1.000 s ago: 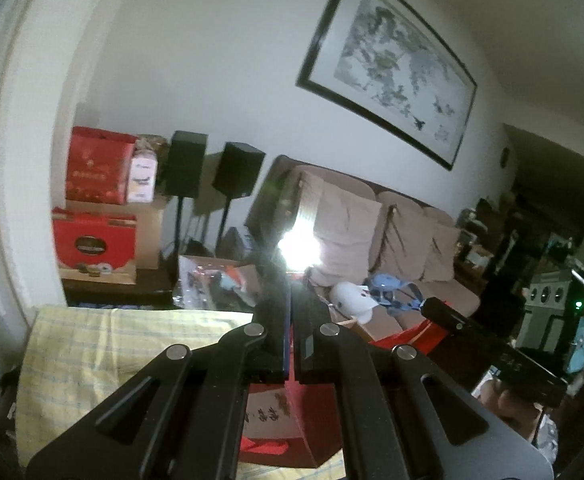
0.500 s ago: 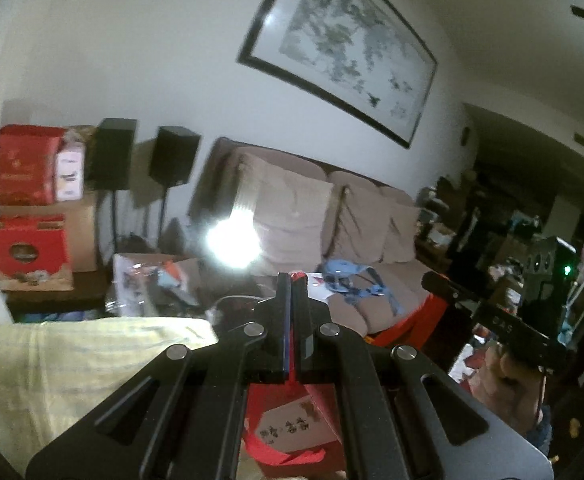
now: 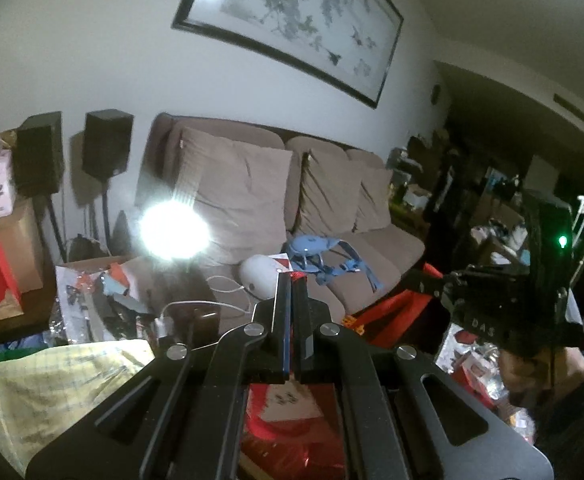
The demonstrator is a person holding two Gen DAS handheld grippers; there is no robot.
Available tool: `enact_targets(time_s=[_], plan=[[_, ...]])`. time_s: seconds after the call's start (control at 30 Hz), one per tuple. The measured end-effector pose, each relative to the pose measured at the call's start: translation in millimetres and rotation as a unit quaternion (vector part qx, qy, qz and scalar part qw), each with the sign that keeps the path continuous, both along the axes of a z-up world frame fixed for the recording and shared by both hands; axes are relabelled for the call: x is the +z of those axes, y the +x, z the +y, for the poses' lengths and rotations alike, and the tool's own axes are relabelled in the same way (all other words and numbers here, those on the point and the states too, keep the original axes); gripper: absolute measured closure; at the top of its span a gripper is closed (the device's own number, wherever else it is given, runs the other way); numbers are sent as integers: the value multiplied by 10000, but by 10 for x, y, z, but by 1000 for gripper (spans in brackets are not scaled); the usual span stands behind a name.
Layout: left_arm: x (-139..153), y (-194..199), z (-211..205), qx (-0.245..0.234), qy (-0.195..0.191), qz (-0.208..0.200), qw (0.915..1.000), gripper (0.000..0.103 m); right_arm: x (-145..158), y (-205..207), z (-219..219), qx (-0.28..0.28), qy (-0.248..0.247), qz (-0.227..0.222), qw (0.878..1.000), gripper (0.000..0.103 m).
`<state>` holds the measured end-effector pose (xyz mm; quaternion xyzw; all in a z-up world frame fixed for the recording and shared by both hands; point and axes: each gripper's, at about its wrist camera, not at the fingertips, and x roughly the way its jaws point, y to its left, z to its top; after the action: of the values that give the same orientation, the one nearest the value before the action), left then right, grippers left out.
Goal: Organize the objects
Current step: 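Carry the red gift box by its ribbon toward the cardboard box with the right tool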
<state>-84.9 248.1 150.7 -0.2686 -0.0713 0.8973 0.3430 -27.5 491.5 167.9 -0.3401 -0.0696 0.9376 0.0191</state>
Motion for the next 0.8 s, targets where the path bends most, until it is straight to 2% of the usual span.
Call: enact_targets(time_s=[0.13, 0.23, 0.33, 0.53, 0.7, 0.8], plan=[[99, -197, 197, -104, -52, -44, 9999, 102, -34, -141, 159, -140, 384, -320, 9987, 103], [141, -339, 335, -183, -84, -67, 9998, 102, -6, -284, 339, -336, 330, -511, 9976, 103], [148, -475, 434, -248, -89, -133, 9996, 102, 40, -371, 447, -385, 252, -540, 9975, 103], [120, -771, 527, -243, -89, -215, 9994, 102, 120, -552, 596, -493, 410, -443, 9970, 103], [81, -998, 649, -219, -234, -170, 9993, 102, 96, -797, 714, -639, 586, -492, 9950, 103], [3, -1146, 706, -219, -206, -284, 9991, 102, 36, -934, 780, -687, 516, -558, 9947, 103]])
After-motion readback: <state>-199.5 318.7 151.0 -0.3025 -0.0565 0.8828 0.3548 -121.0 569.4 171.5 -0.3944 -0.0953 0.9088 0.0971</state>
